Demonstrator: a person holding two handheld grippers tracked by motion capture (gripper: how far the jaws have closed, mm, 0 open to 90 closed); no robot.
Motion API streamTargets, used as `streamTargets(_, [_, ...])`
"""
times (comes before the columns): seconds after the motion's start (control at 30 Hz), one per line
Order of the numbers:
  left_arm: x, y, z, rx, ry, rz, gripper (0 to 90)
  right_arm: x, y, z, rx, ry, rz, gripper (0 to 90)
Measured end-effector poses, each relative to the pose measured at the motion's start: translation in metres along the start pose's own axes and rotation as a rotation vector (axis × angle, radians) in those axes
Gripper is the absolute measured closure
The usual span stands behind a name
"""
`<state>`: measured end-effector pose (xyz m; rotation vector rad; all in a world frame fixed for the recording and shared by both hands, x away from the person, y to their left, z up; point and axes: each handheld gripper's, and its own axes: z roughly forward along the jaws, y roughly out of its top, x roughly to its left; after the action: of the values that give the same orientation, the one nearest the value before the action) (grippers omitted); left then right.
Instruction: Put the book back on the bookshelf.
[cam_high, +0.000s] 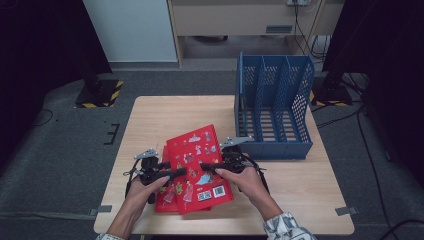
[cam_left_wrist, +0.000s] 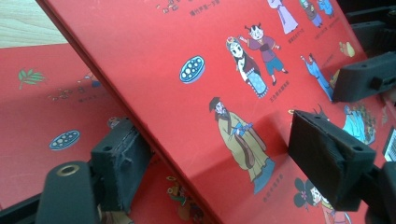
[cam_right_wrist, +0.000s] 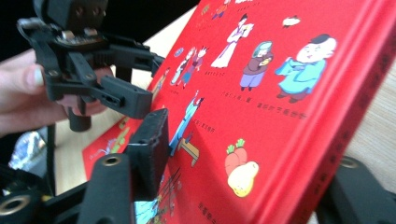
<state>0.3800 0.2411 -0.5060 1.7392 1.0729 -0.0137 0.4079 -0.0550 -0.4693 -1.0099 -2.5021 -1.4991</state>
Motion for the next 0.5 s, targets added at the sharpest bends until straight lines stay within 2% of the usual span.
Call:
streamTargets(0.13, [-0.0016, 0.0003, 0.0, -0.003, 0.014, 0.018, 24.7, -0.0017, -0.0017, 0.0036, 0.041, -0.029, -0.018, 31.7])
streamTargets(0.5, [-0.0075, 0.0042, -0.0004, -0.017, 0.004, 0.043, 30.6, -0.0057, -0.0086, 0.0055, 0.051, -0.034, -0.004, 26.5])
